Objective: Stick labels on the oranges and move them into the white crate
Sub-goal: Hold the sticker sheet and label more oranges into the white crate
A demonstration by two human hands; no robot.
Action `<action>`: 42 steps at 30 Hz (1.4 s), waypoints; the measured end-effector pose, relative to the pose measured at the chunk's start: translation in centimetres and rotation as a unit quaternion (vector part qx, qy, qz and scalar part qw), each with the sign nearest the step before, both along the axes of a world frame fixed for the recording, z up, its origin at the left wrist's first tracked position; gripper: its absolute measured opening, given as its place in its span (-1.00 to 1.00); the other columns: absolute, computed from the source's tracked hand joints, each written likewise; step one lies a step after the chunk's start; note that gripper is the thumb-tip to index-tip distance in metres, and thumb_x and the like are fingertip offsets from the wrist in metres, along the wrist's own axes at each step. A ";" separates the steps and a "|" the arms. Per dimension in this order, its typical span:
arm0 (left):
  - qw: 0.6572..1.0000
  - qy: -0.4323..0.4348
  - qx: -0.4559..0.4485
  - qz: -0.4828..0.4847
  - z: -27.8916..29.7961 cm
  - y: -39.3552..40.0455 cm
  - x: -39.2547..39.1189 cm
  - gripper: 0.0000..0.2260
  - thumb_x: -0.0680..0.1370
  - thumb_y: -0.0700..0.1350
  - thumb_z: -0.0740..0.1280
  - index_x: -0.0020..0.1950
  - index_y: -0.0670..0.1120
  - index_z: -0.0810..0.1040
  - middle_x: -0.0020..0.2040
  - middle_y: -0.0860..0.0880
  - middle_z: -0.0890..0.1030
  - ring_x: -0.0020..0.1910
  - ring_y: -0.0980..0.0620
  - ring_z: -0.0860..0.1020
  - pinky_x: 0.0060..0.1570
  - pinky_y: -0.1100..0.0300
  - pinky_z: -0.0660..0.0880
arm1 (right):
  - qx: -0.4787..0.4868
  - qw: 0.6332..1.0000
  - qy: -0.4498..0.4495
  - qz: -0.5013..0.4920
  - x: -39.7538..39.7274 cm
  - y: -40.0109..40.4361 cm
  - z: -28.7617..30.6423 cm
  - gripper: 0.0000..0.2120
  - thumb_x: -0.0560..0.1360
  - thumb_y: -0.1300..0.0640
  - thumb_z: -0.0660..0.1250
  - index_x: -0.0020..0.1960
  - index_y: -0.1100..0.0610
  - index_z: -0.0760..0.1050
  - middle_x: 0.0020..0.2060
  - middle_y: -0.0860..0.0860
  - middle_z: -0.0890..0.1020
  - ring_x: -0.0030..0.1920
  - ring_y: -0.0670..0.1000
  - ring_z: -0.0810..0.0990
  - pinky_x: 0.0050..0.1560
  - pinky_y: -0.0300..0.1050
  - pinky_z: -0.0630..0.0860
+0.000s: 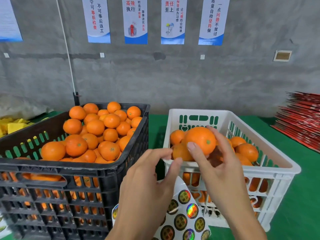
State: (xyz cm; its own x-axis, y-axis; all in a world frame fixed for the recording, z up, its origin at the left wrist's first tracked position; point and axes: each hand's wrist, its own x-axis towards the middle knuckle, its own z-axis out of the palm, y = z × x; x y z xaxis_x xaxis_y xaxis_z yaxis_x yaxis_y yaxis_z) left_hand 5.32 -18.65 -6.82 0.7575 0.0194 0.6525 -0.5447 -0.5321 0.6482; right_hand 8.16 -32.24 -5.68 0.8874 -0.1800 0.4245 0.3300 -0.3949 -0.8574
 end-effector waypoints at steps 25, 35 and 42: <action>0.978 -0.205 0.015 0.045 1.1 2.0 0.8 -0.80 0.67 -0.04 0.33 0.26 -0.05 0.58 0.28 -0.01 0.49 0.32 0.10 0.44 0.28 0.24 0.35 | 0.132 0.967 0.008 0.217 -2.9 -3.2 0.2 -0.84 0.45 0.00 0.48 -0.09 0.07 0.73 -0.16 0.11 0.76 -0.19 0.05 0.74 -0.23 -0.22 0.62; 0.989 -0.111 0.023 -0.091 0.6 1.4 0.4 -0.73 0.63 0.11 0.36 0.29 0.10 0.68 0.16 0.25 0.66 0.21 0.09 0.61 0.17 0.11 0.52 | 0.117 0.964 -0.045 0.235 -3.1 -2.9 0.2 -0.76 0.62 -0.10 0.34 0.10 -0.03 0.72 0.01 0.03 0.76 0.05 0.05 0.74 -0.02 -0.19 0.64; 0.987 -0.102 -0.053 -0.109 0.9 1.2 -0.1 -0.84 0.67 -0.02 0.36 0.17 0.16 0.71 -0.01 0.30 0.71 -0.04 0.21 0.70 -0.13 0.35 0.58 | 0.017 0.976 -0.103 0.190 -3.5 -2.2 0.2 -0.72 0.67 -0.12 0.26 0.10 -0.01 0.69 -0.14 0.09 0.71 -0.10 0.15 0.70 -0.08 0.11 0.64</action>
